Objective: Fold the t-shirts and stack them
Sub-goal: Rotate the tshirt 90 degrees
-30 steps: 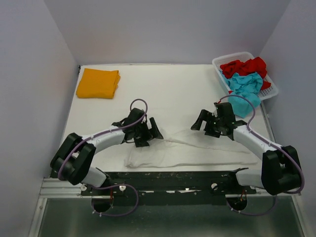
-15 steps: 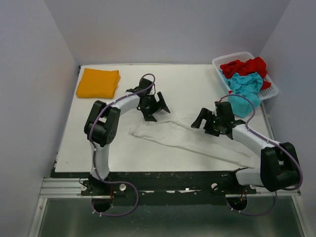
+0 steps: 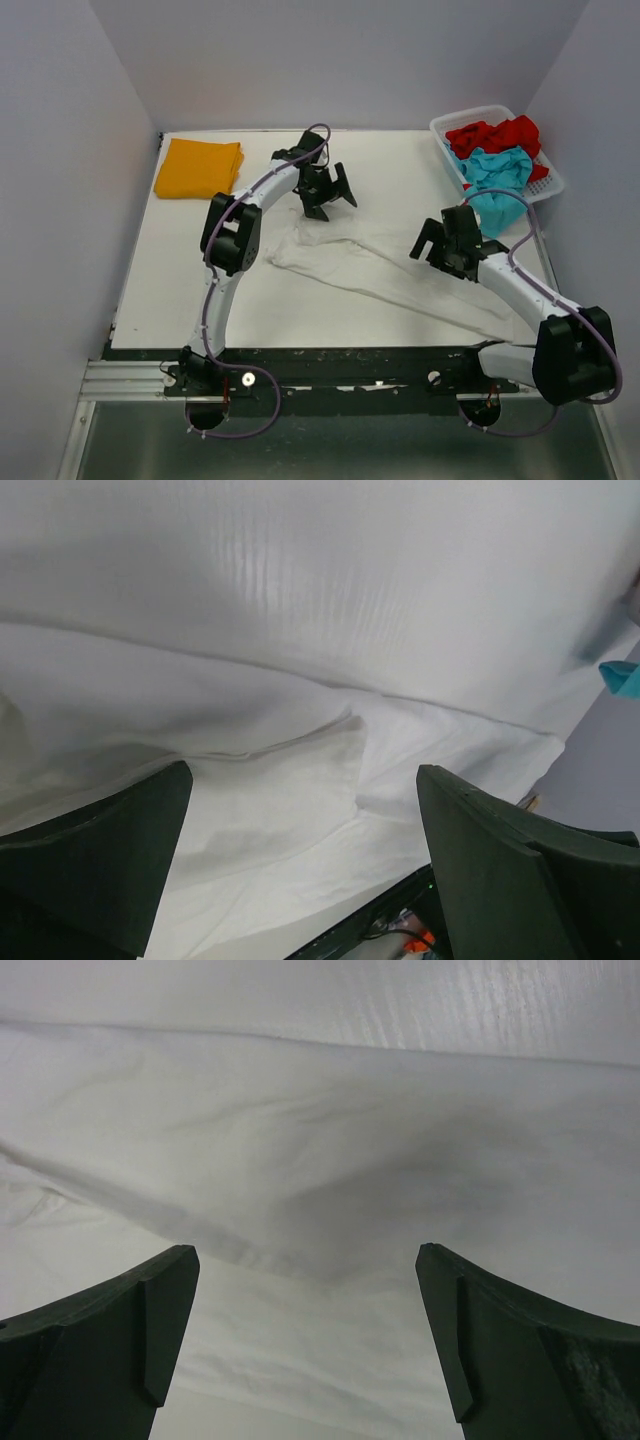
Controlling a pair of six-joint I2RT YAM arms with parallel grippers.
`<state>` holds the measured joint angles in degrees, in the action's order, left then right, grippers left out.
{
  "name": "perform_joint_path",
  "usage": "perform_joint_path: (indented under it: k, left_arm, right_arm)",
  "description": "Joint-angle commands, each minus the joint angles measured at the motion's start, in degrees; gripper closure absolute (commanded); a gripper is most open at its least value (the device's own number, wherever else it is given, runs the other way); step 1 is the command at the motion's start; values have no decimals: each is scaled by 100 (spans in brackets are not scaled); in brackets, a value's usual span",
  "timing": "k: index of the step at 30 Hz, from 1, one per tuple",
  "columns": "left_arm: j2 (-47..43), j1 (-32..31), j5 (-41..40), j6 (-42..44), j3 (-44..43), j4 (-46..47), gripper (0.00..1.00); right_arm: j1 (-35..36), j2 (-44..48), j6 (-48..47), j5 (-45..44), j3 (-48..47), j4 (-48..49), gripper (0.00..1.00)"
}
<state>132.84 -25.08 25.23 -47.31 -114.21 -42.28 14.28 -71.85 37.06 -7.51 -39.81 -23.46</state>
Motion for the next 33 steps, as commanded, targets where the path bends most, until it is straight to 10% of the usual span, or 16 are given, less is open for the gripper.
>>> perform_joint_path:
  k: [1,10,20,33]
  left_arm:
    - [-310,-23,154,174,144,16,1]
    - [-3008,160,-1704,589,952,-11,1]
    - [-7577,443,-3909,-372,6338,315,2]
    - [-9647,435,-3441,-654,8119,-192,2]
  right_arm:
    - [13,417,-867,678,11,322,0]
    - [1836,-618,-2810,1284,-1173,1306,0]
    - [3124,-3077,-6445,1399,-2654,1164,0]
    - [3086,-5427,-5222,402,-4547,2082,0]
